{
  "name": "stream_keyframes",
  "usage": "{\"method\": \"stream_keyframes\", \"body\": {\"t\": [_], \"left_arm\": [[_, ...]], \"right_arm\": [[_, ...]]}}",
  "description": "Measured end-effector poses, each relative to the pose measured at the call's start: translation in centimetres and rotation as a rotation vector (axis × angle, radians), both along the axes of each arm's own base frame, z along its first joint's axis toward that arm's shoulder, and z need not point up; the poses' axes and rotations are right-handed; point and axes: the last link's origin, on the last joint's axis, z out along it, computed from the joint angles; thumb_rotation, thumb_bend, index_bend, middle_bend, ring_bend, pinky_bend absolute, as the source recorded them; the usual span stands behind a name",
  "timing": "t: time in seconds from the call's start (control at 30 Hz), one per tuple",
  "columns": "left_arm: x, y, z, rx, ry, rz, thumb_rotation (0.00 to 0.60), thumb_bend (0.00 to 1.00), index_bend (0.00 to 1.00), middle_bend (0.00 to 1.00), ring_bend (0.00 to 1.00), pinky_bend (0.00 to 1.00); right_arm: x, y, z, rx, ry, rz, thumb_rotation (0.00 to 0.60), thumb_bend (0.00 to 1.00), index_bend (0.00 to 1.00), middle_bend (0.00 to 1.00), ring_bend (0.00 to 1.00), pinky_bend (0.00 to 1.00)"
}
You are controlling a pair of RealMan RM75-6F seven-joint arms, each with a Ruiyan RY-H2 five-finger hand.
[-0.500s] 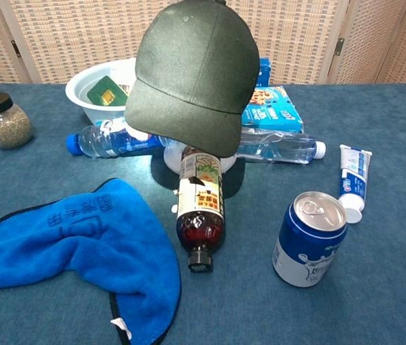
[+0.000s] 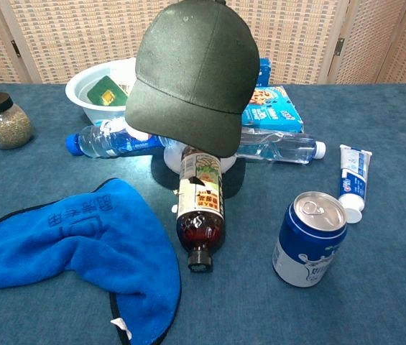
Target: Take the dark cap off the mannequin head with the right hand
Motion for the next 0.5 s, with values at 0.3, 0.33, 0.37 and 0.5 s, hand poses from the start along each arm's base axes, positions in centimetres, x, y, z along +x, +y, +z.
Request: {"method": "stream_keyframes", "body": {"t": [0.3,0.33,0.37,0.5], "left_arm": [[-0.2,-0.4,0.2,0.006,0.0,0.006,0.6,0.23,0.28,0.17,0.16,0.0],[-0.2,-0.4,0.2,0.007,0.0,0.008,0.6,0.23,0.28,0.17,0.16,0.0],[-0.2,-0.4,0.2,0.007,0.001,0.008,0.6,0.23,0.28,0.17,0.16,0.0],[-0.1,-0.4,0.2,0.007,-0.004,0.006,0.6,0.23,0.28,0.17,0.16,0.0]], "right_arm": [[4.8,-2.5,-1.3,0.059,0.008,0.175,0.6,0.0,0.12,0.15,0.02,0.0],[5.2,-2.8,-1.5,0.065,0.012,0.189,0.6,0.0,0.12,0.15,0.02,0.0],[5.6,-3.0,-1.8,0.072,0.016,0.204,0.6,0.0,0.12,0.15,0.02,0.0],[7.4,-4.2,-2.9,0.106,0.038,0.257,0.6,0.0,0.12,0.15,0.02,0.0]]}}
